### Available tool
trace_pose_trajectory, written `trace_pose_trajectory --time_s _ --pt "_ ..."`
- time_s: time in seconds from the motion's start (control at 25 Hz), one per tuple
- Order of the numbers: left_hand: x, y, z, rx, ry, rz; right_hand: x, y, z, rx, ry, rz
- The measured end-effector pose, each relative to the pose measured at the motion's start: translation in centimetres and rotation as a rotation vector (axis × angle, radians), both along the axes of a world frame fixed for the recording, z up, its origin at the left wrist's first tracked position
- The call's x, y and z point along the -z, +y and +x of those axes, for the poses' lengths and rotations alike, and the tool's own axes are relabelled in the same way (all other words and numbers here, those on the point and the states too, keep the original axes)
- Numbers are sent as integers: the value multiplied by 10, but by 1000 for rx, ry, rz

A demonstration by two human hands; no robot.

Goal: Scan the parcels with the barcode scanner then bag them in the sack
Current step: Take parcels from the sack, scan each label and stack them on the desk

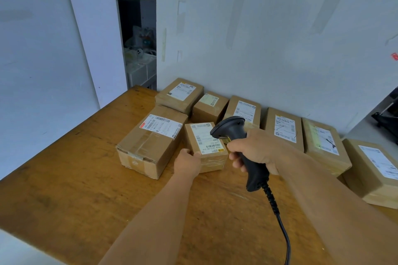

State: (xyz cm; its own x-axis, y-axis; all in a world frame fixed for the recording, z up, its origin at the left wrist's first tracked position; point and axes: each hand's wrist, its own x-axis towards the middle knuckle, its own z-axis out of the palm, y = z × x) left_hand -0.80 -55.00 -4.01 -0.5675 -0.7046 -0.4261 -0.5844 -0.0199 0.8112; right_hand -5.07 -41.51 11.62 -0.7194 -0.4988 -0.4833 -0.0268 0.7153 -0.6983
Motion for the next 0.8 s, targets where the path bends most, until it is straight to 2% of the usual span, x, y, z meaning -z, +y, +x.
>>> trace_pose_trajectory --time_s 0.2,0.4,0.64,0.8 --pt "5 -3 -1 32 -17 37 43 -13 -16 140 88 -52" --pt "8 -3 -2 24 -18 99 104 -34 -35 162 168 -17" --pt "-6 28 27 -225 164 452 108 -8 -13 209 188 -156" --pt "-20 71 65 -326 315 485 106 36 17 207 144 -214"
